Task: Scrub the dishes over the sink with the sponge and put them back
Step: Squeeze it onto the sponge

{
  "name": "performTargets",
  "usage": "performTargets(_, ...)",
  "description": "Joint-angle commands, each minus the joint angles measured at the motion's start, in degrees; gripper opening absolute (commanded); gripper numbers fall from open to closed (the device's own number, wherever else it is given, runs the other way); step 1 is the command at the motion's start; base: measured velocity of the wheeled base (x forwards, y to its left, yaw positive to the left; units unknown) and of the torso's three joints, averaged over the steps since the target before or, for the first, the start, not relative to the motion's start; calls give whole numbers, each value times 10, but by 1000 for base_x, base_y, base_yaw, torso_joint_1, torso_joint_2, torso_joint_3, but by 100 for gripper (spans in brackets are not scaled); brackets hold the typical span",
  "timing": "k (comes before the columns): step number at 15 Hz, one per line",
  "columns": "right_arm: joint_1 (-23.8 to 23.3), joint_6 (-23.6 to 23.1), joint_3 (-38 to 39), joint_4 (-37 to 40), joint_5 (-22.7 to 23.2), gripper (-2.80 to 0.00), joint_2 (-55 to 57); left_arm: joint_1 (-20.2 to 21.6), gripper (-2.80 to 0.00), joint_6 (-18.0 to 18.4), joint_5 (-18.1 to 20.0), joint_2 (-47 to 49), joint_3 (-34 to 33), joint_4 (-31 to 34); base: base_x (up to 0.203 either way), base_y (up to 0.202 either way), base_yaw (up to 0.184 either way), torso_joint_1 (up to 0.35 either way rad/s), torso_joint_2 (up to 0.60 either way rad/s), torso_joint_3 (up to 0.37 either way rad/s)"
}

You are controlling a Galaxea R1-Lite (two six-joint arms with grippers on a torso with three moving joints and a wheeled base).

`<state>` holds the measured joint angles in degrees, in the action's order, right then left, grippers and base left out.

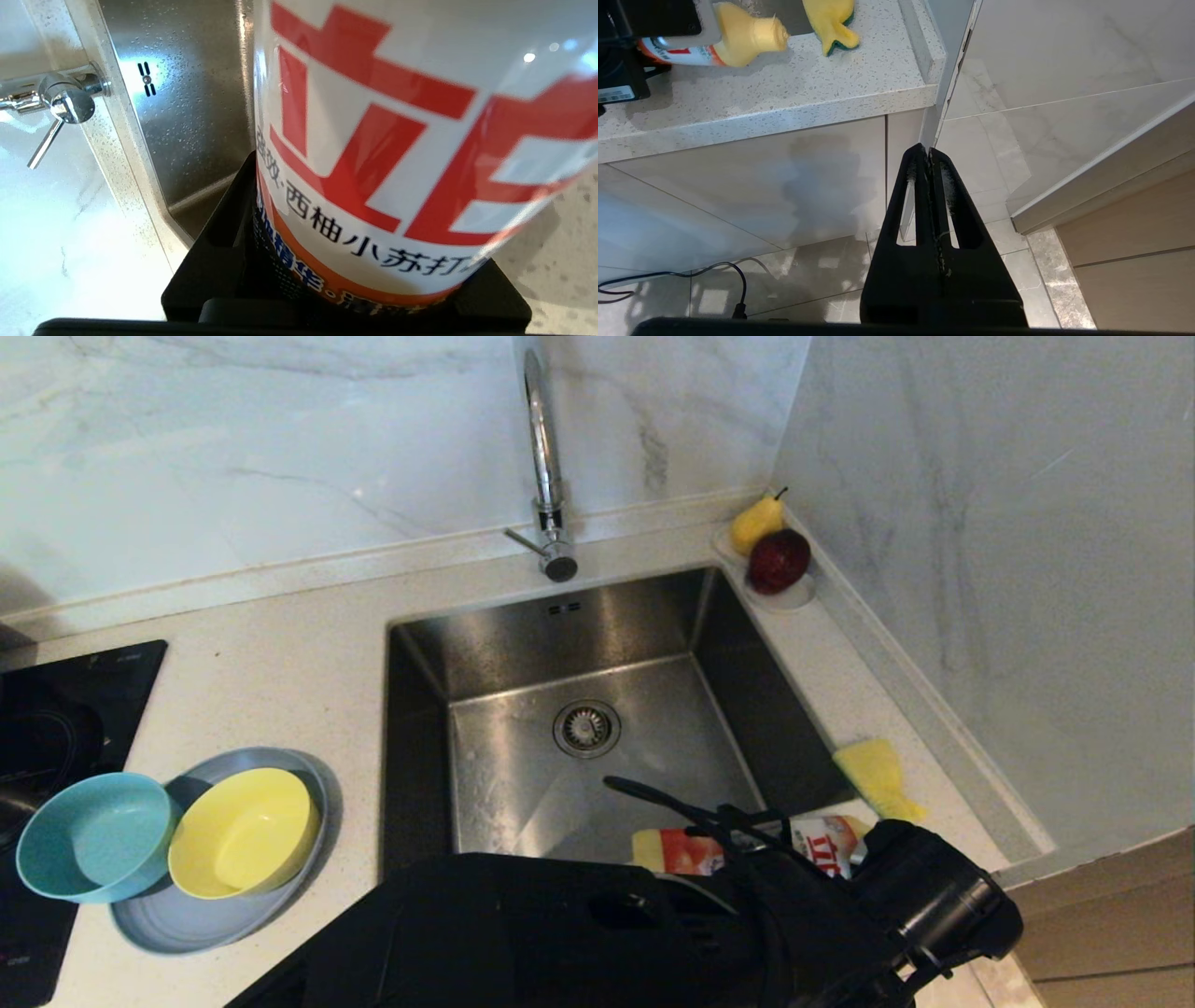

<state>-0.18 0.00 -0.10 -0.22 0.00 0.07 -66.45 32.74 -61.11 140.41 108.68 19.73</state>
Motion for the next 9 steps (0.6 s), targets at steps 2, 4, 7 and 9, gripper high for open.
performTargets(2,0,0,0,0,0,-280,0,0,-280,29,-5,0,0,-30,0,0,0,0,0,0)
performTargets(4,0,0,0,0,0,-280,0,1,-280,89,-5,-1,0,-82,0,0,0,0,0,0)
performTargets(7,0,0,0,0,0,-280,0,2,-280,190,-28,-1,0,-161,0,0,0,0,0,0)
performTargets(9,0,0,0,0,0,-280,0,2,-280,221,-35,1,0,-181,0,0,0,0,0,0)
